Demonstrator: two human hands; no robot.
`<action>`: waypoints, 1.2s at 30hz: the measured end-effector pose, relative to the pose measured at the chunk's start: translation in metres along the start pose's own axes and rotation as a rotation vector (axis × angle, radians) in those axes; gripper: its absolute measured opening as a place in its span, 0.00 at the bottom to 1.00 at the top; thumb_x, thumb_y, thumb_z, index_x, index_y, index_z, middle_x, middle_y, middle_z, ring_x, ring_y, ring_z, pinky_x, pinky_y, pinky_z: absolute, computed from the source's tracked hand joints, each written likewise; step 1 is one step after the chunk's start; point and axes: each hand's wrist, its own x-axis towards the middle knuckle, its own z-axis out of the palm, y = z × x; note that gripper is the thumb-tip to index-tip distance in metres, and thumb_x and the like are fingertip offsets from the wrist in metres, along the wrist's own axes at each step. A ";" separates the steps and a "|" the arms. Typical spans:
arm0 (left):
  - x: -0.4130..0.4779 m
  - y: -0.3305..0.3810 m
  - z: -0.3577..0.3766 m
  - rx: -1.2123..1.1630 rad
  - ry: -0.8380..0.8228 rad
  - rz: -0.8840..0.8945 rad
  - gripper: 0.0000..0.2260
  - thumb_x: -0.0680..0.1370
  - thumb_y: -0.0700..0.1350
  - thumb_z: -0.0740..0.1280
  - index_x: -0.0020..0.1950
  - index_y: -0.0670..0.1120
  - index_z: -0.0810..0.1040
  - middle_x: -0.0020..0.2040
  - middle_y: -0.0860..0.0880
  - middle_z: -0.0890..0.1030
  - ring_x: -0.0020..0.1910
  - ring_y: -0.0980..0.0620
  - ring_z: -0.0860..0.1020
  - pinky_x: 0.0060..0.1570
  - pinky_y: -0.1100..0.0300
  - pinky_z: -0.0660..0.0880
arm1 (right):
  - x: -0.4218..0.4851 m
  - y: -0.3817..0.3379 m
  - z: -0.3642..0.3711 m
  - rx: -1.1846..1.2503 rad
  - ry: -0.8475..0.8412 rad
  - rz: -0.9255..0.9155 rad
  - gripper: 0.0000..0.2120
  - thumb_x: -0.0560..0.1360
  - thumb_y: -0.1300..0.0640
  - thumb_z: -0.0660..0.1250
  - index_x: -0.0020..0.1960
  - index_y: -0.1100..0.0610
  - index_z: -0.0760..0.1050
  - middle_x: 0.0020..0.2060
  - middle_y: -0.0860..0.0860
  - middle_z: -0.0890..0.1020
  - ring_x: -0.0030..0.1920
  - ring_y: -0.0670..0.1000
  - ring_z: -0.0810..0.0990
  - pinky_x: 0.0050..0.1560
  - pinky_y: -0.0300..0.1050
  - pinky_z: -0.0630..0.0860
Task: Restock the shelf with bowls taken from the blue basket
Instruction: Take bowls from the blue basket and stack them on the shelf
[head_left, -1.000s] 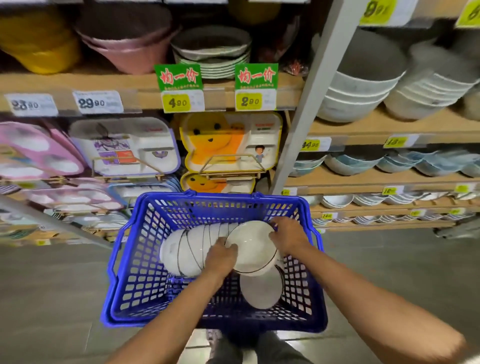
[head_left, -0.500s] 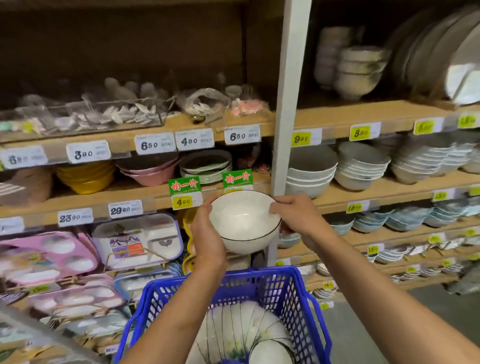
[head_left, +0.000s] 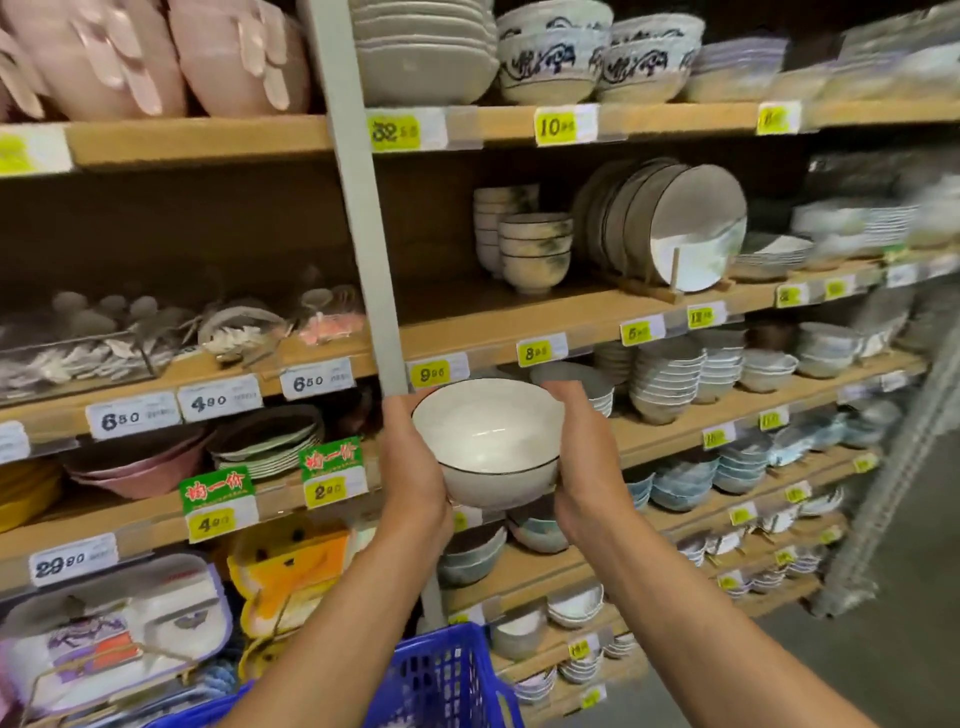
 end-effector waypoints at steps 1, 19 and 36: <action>-0.003 -0.005 0.017 0.005 0.000 0.003 0.14 0.78 0.50 0.57 0.50 0.45 0.80 0.43 0.47 0.84 0.48 0.41 0.80 0.43 0.53 0.73 | 0.008 -0.009 -0.015 -0.020 0.009 -0.014 0.14 0.70 0.47 0.61 0.45 0.55 0.79 0.45 0.56 0.83 0.48 0.59 0.80 0.41 0.47 0.70; 0.021 -0.063 0.219 0.045 -0.112 0.018 0.15 0.73 0.53 0.59 0.46 0.48 0.83 0.44 0.46 0.86 0.41 0.47 0.84 0.39 0.55 0.78 | 0.135 -0.114 -0.150 -0.050 0.013 -0.050 0.12 0.72 0.49 0.59 0.41 0.50 0.80 0.42 0.50 0.85 0.46 0.54 0.82 0.41 0.45 0.74; 0.202 -0.070 0.241 0.072 -0.040 0.085 0.12 0.73 0.51 0.59 0.39 0.48 0.80 0.37 0.49 0.85 0.42 0.45 0.82 0.39 0.55 0.74 | 0.300 -0.101 -0.071 -0.042 -0.034 0.000 0.10 0.76 0.49 0.59 0.42 0.51 0.77 0.37 0.49 0.81 0.40 0.49 0.79 0.36 0.42 0.72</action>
